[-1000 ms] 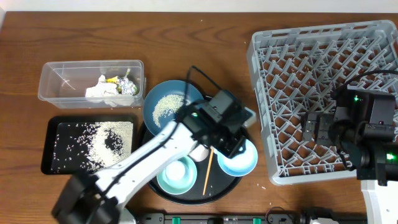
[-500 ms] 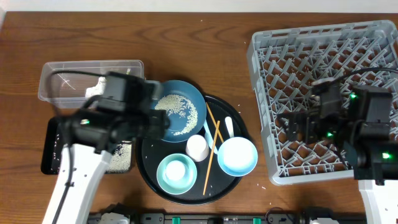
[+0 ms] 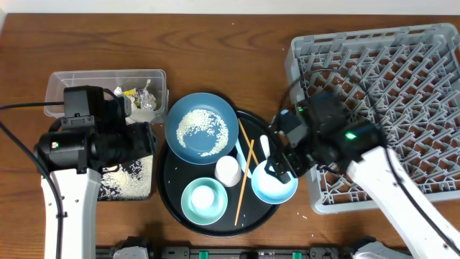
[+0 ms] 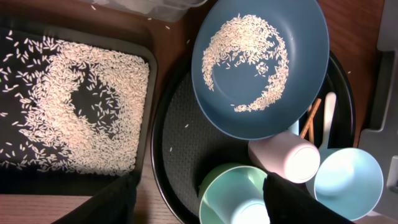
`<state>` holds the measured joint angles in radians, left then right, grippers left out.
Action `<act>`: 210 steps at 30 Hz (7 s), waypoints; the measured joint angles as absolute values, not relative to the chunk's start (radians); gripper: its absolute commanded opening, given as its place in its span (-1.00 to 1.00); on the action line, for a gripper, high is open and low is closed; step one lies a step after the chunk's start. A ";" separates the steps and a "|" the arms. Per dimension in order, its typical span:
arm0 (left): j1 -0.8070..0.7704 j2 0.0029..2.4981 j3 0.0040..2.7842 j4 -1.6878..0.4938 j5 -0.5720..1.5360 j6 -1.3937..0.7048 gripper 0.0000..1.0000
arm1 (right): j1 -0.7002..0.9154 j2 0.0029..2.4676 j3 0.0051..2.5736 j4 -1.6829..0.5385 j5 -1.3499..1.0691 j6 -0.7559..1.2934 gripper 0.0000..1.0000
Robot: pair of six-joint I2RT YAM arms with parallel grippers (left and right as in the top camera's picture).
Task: Sort waste into correct bins and load items into the dishwasher rack
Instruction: 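Reach right gripper down to the light-blue bowl on the round tray, then lift the light-blue bowl with right gripper and carry it to the dish rack, then lower the bowl into the rack's back-right corner and open right gripper, then reach right gripper to the pink cup on the round tray and grasp it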
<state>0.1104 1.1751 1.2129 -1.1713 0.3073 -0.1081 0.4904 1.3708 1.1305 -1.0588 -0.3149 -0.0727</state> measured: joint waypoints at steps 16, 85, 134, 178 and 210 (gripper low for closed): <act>0.110 1.175 1.213 -1.171 0.307 -0.108 0.39 | 0.496 1.630 1.131 -1.114 -0.156 -0.012 0.16; 0.110 1.176 1.213 -1.171 0.307 -0.109 0.39 | -0.148 1.549 1.431 -0.257 0.824 -0.175 -0.97; 0.110 1.176 1.212 -1.171 0.308 -0.131 0.39 | -0.270 2.142 1.446 0.298 0.866 -0.618 -0.42; 0.110 1.176 1.212 -1.171 0.307 -0.131 0.42 | -0.127 1.476 1.441 -1.055 -0.199 -0.144 0.33; 0.266 1.178 1.212 -1.226 0.071 -0.240 0.43 | 0.806 1.763 1.441 -0.997 -0.239 0.086 0.53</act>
<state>0.2657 1.1782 1.2121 -1.2263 0.0708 -0.2398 0.8059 1.7626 1.4406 -0.9970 -0.2390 0.0860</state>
